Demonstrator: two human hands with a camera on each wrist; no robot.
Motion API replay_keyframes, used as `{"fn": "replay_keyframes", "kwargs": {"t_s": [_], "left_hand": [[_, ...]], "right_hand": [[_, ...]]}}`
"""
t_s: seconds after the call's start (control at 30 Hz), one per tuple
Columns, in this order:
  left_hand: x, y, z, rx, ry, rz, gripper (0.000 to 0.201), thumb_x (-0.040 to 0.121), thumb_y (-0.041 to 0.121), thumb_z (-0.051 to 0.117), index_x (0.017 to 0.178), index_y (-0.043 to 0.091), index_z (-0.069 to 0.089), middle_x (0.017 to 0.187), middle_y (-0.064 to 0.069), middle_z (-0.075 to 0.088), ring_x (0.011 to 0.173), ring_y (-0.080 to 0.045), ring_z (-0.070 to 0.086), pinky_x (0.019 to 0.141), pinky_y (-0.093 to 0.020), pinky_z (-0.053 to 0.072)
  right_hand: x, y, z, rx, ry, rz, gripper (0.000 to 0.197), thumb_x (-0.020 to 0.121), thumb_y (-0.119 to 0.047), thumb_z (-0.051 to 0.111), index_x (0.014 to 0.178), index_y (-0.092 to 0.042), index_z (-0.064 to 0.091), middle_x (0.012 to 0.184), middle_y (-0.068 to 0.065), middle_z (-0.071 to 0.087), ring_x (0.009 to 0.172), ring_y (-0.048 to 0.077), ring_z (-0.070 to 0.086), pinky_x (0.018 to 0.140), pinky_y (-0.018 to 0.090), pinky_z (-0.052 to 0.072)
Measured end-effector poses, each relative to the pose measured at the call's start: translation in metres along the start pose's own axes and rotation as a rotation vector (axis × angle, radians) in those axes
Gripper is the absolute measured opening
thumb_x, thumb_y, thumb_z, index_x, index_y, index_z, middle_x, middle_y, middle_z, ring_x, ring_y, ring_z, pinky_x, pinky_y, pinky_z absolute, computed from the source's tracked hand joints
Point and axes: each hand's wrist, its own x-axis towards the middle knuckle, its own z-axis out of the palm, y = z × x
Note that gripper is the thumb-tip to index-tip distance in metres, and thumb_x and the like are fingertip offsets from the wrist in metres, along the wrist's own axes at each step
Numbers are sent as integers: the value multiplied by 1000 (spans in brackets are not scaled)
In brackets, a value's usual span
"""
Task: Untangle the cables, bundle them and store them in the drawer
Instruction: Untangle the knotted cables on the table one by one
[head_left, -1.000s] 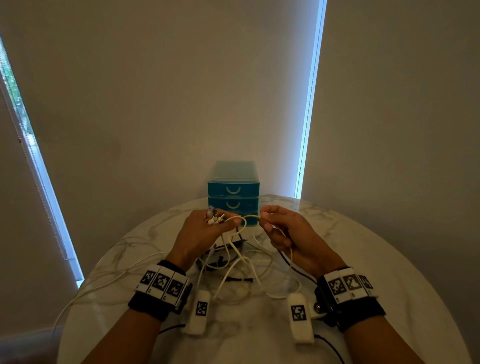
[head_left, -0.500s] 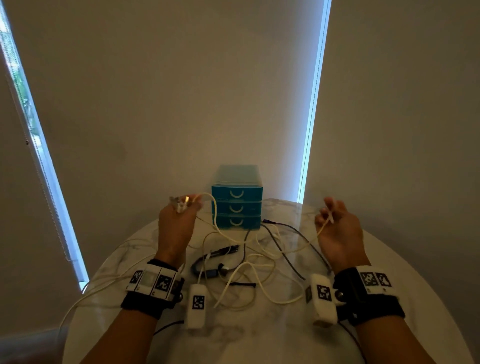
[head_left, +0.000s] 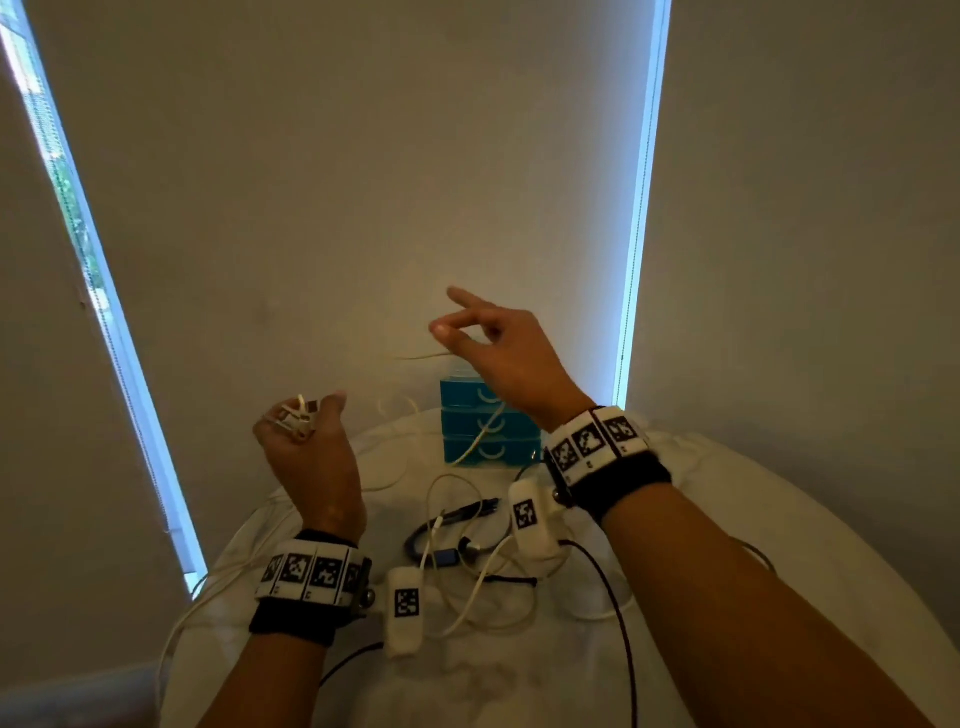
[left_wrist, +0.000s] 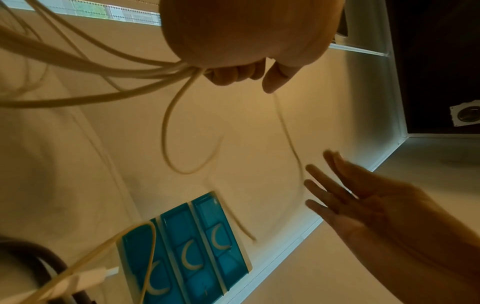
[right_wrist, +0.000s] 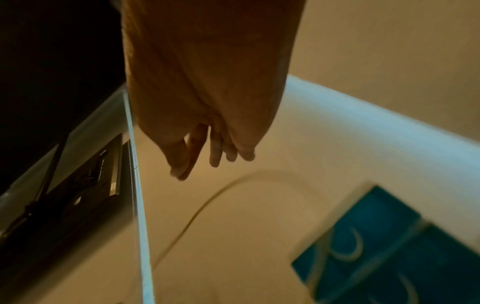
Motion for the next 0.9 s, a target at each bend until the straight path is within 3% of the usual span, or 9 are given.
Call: {"fn": "replay_keyframes", "kwargs": {"t_s": [0.1,0.17,0.33,0.5,0.6,0.7,0.73,0.8,0.9], "left_hand": [[1,4,-2,-34,18,86,35,90,13,80,112,16,54,94,2,61,75,-11,57,71,-25,52],[-1,6,-1,-59,-15,110,34,90,14,80,110,18,54,91,2,59,73,-10,55,68,-25,51],[-9,6,2,1,-157,137,26,91,18,84,100,23,60,84,4,59,72,-11,54,71,-31,51],[-16,-2,5,238,-436,-34,22,89,35,86,92,20,70,76,7,63,70,-9,55,71,-30,49],[-28,-6,6,399,-615,-78,22,91,34,85,87,16,72,59,19,60,57,3,53,59,-18,44],[-35,-7,5,491,-755,-88,25,94,33,82,85,11,71,53,20,56,50,5,50,50,-8,40],[-36,-7,5,506,-788,-102,28,94,35,81,86,11,71,53,20,54,49,5,49,49,-8,39],[-40,-5,5,536,-847,-138,35,93,41,81,89,8,73,53,20,55,49,5,50,48,-8,39],[-49,2,7,596,-968,-169,31,96,43,76,95,13,77,54,24,61,51,10,55,48,-5,38]], "right_hand": [[-18,10,-18,97,307,64,20,101,-38,72,114,-24,78,118,-13,78,111,5,71,104,33,57],[-37,30,-26,149,337,153,19,101,-34,71,111,-19,77,108,-7,81,108,16,74,98,37,61],[-82,60,-33,162,158,309,18,104,-27,68,110,-12,76,106,3,82,107,23,77,90,35,64],[-102,74,-36,-65,-80,378,16,103,-30,70,114,-23,78,108,-7,81,104,16,77,88,36,64],[-109,67,-35,-178,-291,359,21,93,-45,79,111,-34,80,112,-14,78,105,11,73,86,28,60],[-113,64,-41,-337,-635,359,30,85,-52,85,111,-40,80,117,-22,74,112,5,68,99,28,54],[-114,64,-42,-361,-666,345,27,86,-48,85,110,-36,81,113,-20,76,110,4,68,100,29,54],[-115,66,-45,-319,-520,298,19,90,-40,84,104,-28,83,104,-14,80,100,5,73,95,30,57],[-115,72,-50,-103,-68,277,16,92,-36,82,103,-25,82,95,-3,81,81,10,72,73,27,59]]}}
